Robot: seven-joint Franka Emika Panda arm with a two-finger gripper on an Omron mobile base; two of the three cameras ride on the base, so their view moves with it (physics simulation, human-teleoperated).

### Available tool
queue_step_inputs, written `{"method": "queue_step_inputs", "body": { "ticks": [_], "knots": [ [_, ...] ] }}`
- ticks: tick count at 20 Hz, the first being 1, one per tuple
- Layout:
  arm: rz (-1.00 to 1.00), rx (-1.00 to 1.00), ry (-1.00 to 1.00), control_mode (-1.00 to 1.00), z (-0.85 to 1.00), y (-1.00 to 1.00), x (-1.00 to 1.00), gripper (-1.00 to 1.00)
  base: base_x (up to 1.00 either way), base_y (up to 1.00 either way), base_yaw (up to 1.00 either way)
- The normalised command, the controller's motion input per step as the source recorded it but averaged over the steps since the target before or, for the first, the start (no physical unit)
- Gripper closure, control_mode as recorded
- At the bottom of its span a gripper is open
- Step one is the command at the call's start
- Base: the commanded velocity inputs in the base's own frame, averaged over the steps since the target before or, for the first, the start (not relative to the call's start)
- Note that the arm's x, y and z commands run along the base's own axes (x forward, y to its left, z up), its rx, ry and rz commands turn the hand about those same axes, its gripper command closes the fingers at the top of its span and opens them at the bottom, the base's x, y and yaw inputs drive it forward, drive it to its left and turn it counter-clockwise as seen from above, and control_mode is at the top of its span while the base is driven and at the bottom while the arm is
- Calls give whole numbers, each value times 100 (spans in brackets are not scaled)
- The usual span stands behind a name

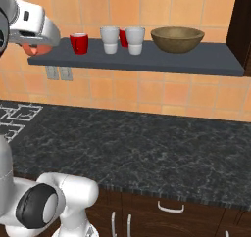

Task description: Gather all objects into one cabinet and sort the glasses and bowls to opposite sides.

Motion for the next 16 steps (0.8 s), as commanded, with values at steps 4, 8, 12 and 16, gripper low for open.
{"method": "queue_step_inputs", "body": {
  "ticks": [4,8,12,16],
  "knots": [
    [0,-31,11,-100,0,0,50,100,0,0,0],
    [0,-10,14,-100,-5,0,30,100,0,0,0],
    [1,4,14,-100,-19,-1,36,100,0,0,0],
    [0,5,0,-100,-11,-1,45,100,0,0,0]
  ]
}}
